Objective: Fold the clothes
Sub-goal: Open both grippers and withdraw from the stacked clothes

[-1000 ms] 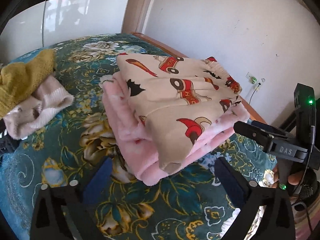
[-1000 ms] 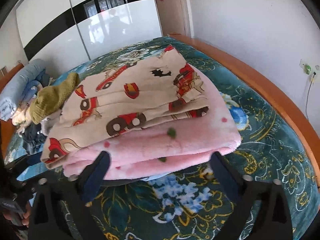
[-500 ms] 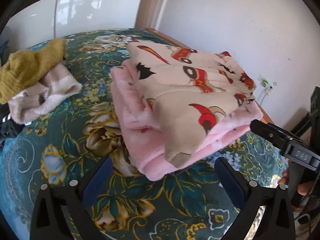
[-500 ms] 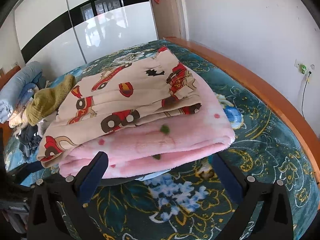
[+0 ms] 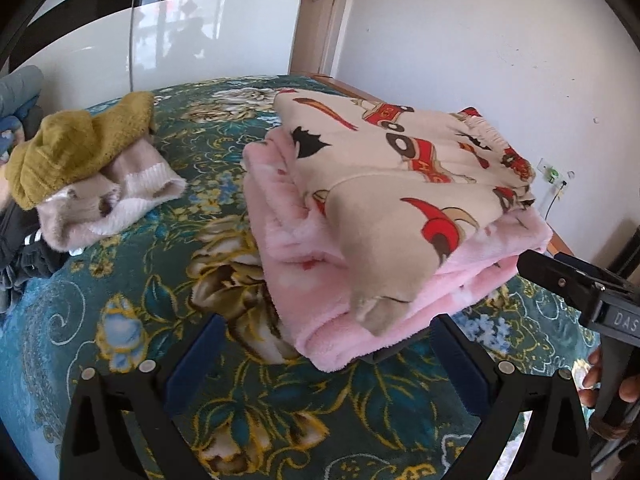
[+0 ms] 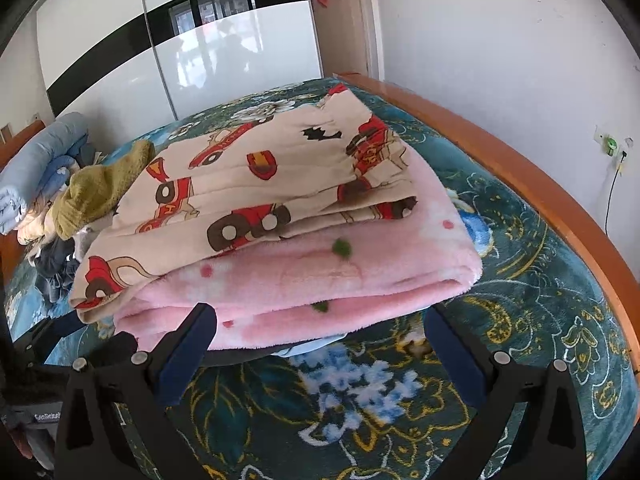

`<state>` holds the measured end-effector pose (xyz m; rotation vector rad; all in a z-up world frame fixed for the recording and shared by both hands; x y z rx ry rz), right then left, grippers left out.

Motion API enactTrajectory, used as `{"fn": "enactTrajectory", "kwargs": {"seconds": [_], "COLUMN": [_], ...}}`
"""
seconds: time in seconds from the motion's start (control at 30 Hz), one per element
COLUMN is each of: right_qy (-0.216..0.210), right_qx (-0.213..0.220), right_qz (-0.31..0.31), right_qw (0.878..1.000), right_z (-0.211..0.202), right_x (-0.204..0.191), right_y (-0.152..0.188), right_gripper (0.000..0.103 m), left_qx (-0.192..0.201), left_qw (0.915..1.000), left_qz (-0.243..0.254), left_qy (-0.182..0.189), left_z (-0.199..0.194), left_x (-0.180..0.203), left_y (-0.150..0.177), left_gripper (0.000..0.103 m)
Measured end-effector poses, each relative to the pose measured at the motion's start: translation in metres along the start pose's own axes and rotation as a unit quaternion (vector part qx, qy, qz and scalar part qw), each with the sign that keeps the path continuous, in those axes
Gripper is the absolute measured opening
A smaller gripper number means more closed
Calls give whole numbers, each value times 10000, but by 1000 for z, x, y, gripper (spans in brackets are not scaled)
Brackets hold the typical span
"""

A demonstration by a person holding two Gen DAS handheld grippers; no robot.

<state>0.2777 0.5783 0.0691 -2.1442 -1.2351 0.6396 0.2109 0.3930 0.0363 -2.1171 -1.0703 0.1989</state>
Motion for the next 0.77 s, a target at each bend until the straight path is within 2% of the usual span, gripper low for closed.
{"fn": "enactTrajectory", "kwargs": {"seconds": [0.27,0.77], "right_qy": [8,-11], "right_qx": [-93,-173], "right_qz": [15,-11], "right_qw": [10000,9998], "right_z": [7,13], "right_x": [0,-2], "right_y": [5,7], "right_gripper": [103,103], "left_qx": [-149,-166], "left_qw": [9999,9998], "left_qz": [60,84], "left_qy": [50,5], "left_z": [5,7], "left_x": [4,3], "left_y": [5,5], "left_gripper": [103,103]}}
Point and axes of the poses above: each gripper's, at about its wrist camera, not at the fingertips, and z roughly the way its jaws point, x to its right, y to its underside, the point moved 7 cm from there along z, roughly the way its jaws point
